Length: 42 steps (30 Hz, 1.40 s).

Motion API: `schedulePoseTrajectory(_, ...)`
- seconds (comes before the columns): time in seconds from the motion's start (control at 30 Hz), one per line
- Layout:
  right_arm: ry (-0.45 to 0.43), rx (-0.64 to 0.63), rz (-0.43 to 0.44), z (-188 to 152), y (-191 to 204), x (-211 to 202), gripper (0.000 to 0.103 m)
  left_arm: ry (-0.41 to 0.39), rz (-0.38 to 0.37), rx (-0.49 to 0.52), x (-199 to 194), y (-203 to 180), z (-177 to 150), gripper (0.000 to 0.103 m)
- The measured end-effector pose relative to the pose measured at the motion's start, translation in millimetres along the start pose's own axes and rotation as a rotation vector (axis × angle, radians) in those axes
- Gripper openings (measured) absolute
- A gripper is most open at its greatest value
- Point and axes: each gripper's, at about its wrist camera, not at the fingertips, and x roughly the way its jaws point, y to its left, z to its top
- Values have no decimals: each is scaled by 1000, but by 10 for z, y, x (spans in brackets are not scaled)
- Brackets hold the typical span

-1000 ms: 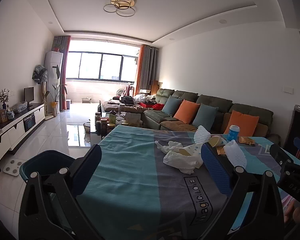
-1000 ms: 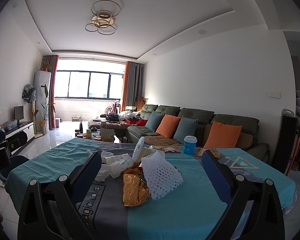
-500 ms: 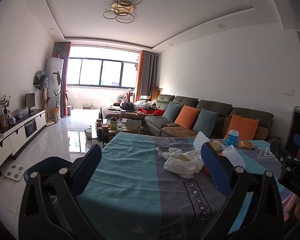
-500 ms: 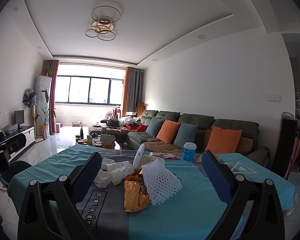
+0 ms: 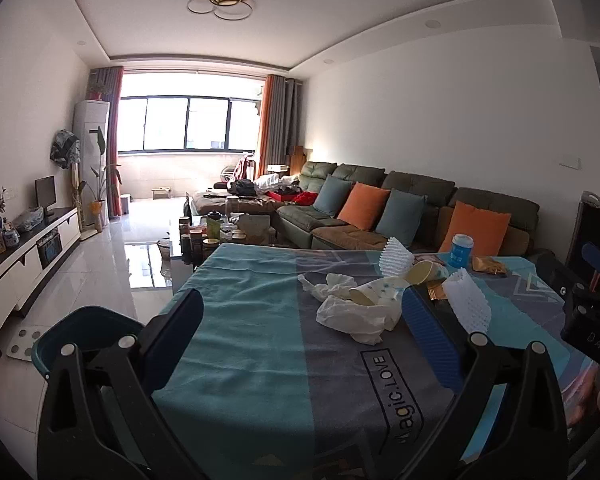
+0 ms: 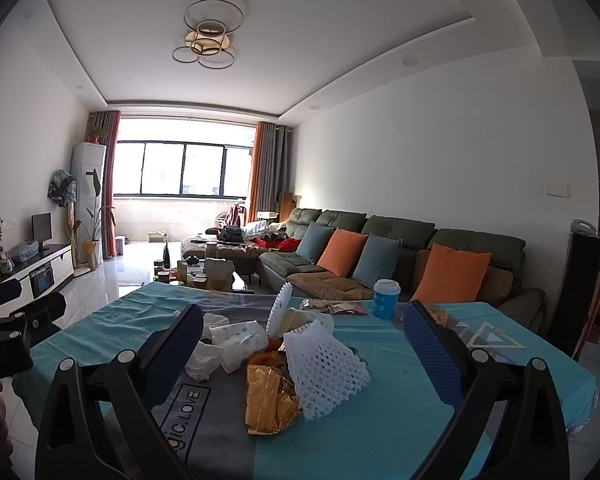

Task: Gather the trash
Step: 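Reach the right tool to the white foam net while left tool approaches tissue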

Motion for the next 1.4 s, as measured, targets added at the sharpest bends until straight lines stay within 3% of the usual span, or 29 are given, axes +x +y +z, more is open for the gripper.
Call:
schedulePoseTrajectory(0.37, 114, -70, 91, 185, 14, 864, 97, 72, -53, 57, 760, -113, 194, 98)
schedulePoseTrajectory(0.73, 253, -82, 181, 382, -4, 1760, 97, 259, -128, 23, 1704, -241, 68, 98)
schedulePoseTrajectory(1.03, 460, -88, 274, 353, 65, 2570, 97, 398, -202, 6, 2100, -367, -155, 98)
schedulePoseTrajectory(1.27, 596, -99, 329, 260, 121, 3034, 97, 456, -196, 72, 2306, -432, -280, 97)
schedulePoseTrajectory(1.4, 656, -92, 348, 199, 135, 3207, 97, 492, -197, 112, 2408, -479, -319, 90)
